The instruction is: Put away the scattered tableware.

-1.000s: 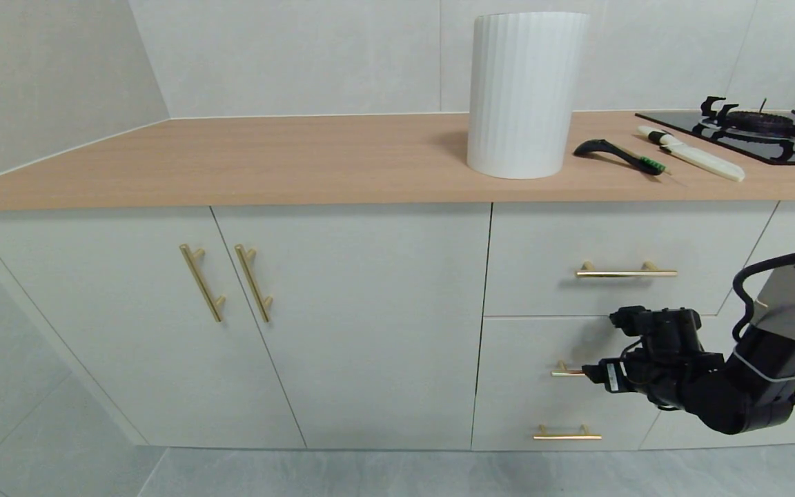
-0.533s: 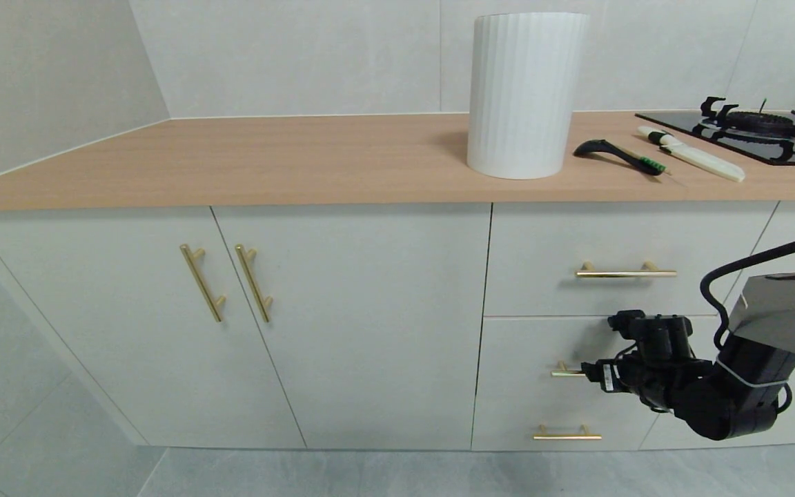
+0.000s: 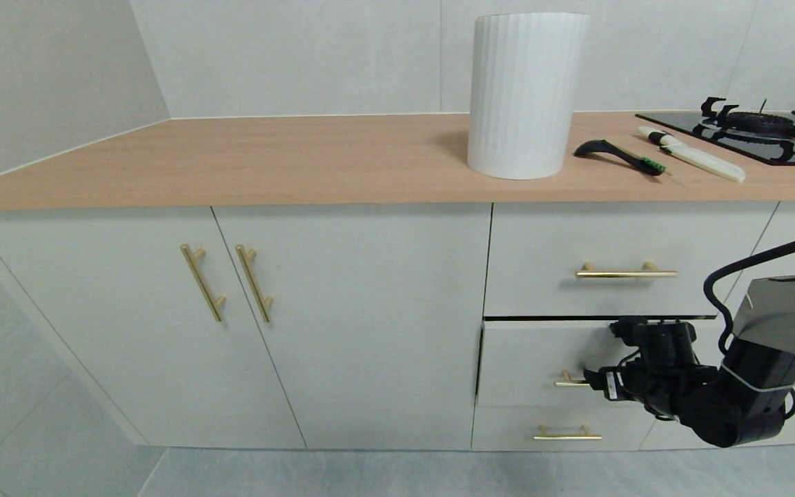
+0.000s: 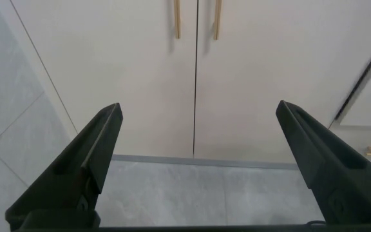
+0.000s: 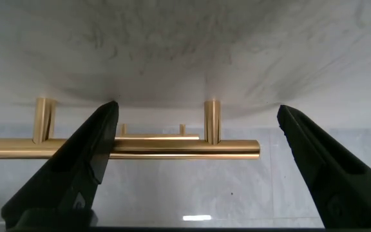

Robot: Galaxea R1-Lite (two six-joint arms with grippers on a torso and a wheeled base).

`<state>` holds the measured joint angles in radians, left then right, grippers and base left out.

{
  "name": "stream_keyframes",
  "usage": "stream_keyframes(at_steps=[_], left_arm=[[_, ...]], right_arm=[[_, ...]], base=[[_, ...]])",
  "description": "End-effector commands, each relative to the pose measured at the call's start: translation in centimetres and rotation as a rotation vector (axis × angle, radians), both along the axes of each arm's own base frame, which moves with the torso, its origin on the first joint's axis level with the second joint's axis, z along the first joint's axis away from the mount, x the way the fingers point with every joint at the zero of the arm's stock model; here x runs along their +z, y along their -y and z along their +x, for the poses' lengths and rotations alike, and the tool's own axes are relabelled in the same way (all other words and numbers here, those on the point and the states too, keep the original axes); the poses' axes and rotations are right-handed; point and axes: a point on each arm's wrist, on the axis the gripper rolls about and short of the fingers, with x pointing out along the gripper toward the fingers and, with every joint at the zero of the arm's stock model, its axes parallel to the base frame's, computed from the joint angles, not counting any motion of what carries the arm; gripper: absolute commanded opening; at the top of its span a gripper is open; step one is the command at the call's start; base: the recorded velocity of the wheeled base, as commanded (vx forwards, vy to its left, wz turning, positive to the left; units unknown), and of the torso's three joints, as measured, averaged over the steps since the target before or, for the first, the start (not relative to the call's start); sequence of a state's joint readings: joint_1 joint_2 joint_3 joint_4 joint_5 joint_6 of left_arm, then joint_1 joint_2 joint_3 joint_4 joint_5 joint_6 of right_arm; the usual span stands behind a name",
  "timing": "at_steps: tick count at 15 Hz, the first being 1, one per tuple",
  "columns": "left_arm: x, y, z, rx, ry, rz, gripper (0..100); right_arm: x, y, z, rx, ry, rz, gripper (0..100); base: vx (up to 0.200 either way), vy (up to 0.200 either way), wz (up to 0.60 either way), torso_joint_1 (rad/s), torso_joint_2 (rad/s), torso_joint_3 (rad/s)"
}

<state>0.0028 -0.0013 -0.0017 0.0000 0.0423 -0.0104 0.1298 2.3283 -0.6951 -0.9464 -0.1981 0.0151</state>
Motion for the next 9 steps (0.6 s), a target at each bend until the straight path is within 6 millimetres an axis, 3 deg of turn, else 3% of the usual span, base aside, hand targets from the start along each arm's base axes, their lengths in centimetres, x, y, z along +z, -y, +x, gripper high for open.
stream_keyframes(at_steps=[1, 3, 6, 7, 8, 9], left_arm=[[0.0, 0.0, 0.0, 0.001, -0.001, 0.0, 100], [0.0, 0.0, 0.0, 0.001, -0.001, 0.0, 100], [0.0, 0.0, 0.0, 0.001, -0.001, 0.0, 100], [0.0, 0.0, 0.0, 0.001, -0.001, 0.0, 100], [0.0, 0.0, 0.0, 0.001, -0.001, 0.0, 100], [0.0, 0.0, 0.0, 0.001, -0.001, 0.0, 100]], right_arm=[[2.6, 0.3, -1.8, 0.004, 0.016, 0.004, 100], [6.8, 0.5, -4.2, 0.034, 0.007, 0.026, 100], [15.3, 0.8, -8.2, 0.098, 0.054, 0.081, 100], [16.6, 0.9, -8.9, 0.103, 0.055, 0.087, 100], [16.6, 0.9, -8.9, 0.103, 0.055, 0.087, 100], [19.7, 0.9, -10.3, 0.115, 0.049, 0.122, 100]], base=[[0.0, 0.0, 0.0, 0.0, 0.0, 0.0], [0.0, 0.0, 0.0, 0.0, 0.0, 0.0], [0.0, 0.0, 0.0, 0.0, 0.0, 0.0], [0.0, 0.0, 0.0, 0.0, 0.0, 0.0], [0.0, 0.0, 0.0, 0.0, 0.0, 0.0], [0.0, 0.0, 0.0, 0.0, 0.0, 0.0]])
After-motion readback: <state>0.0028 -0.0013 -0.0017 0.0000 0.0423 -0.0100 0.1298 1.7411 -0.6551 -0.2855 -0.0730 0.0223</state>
